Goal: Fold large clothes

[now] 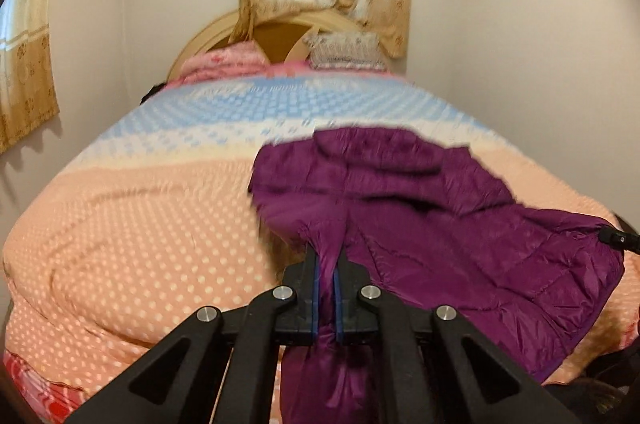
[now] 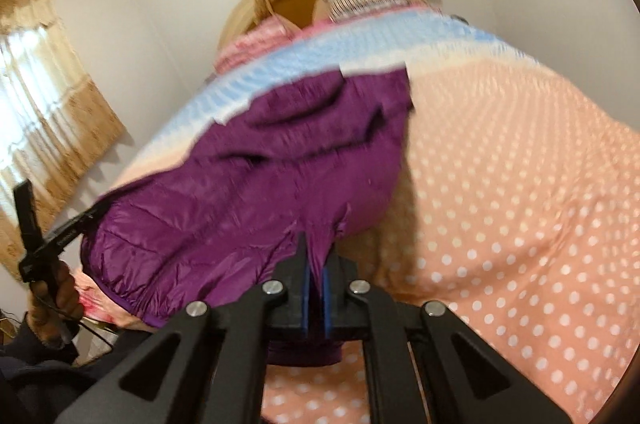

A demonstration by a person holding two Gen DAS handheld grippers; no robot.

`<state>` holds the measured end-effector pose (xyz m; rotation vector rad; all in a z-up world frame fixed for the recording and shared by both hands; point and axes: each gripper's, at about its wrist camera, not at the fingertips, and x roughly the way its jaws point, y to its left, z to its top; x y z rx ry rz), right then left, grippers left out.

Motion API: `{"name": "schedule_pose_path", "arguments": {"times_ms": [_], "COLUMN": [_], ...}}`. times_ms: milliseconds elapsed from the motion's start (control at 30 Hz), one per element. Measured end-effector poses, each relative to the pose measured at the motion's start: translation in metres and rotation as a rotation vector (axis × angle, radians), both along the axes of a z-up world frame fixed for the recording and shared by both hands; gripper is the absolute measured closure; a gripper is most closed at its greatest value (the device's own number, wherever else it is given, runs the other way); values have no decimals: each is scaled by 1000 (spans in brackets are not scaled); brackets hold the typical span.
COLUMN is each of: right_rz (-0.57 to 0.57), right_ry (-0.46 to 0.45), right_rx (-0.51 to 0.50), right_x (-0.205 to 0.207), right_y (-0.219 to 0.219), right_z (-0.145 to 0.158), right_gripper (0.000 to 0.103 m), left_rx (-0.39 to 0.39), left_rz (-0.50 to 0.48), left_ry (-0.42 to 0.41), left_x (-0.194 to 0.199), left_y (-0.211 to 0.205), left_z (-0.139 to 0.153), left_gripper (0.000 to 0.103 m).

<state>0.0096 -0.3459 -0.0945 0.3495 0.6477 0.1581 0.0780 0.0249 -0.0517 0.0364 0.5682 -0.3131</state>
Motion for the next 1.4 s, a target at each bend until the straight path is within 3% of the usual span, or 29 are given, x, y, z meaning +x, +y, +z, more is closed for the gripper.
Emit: {"name": "schedule_pose_path", "arguments": {"times_ms": [167,267,333,500,633,800,833,867,900,933,1000,1033,1067,1233,1400], "right_rz": [-14,-32,-55,-107,-177,-255,-267,-270,-282,-292,-309,-322,-338,-349,-227], "right_ry": [-128,-181,-212,-224,-181,-110,-100,-82,-63,-55,-39,-37,-44,-72,-43], "right_rx": [-26,-16,-27,-59,-73,-78,-83,-85,-89,-87,-82,-89,-97,-144,-219], "right_x": [-33,-20,15,120,196,251,256,262,270,273,281,284,286,286,300], "right_y": [5,-4,-8,-12,-21,-44,-46,-47,-48,-49,-50,-50,-50,-34,18], "right_z": [51,65,68,55,32,-3,-8,-14,-19,-23,-30,-31,-31,-19,-22], "right_gripper": [97,97,97,97,97,96,95,93,89,79,54,34,26,26,26], "left_rx": [0,51,97,100,54,-70,-83,-75,-43,-10,1,3,10,41,96], "left_rz": [-13,-12,10,61,76,109,121,168,225,277,317,314,304,304,291], "left_ry": [-111,-150,-183,-135,4,71,64,39,5,-50,-139,-147,-146,-156,-101], "left_x": [-31,-8,27,138,217,257,255,255,253,250,249,252,255,261,278], "left_y": [10,2,-9,-14,-14,-1,1,2,1,-2,-5,-8,-13,-38,-72], "left_z": [39,36,25,-7,-33,-40,-40,-39,-36,-34,-30,-29,-28,-36,-51], "left_gripper": [99,99,99,98,92,81,72,59,28,9,6,6,6,6,6]}}
